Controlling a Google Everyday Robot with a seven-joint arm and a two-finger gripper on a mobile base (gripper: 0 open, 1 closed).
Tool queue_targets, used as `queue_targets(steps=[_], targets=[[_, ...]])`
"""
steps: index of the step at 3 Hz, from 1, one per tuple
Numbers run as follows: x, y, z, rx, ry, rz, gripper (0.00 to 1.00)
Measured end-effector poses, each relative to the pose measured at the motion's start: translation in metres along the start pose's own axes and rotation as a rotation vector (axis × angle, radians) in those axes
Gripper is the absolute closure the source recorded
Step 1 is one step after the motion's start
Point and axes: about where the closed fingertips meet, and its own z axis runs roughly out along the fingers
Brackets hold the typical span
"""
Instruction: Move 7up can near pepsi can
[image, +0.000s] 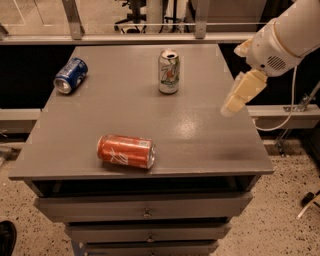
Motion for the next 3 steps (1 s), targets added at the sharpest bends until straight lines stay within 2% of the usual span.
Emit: queue_targets(steps=[1, 2, 3], targets=[[-0.020, -0.031, 0.045, 0.025, -0.168, 0.066, 0.00], [-0.058, -0.052, 0.091, 0.016, -0.339, 0.126, 0.00], [-0.083, -0.059, 0.113, 0.006, -0.420, 0.142, 0.00]])
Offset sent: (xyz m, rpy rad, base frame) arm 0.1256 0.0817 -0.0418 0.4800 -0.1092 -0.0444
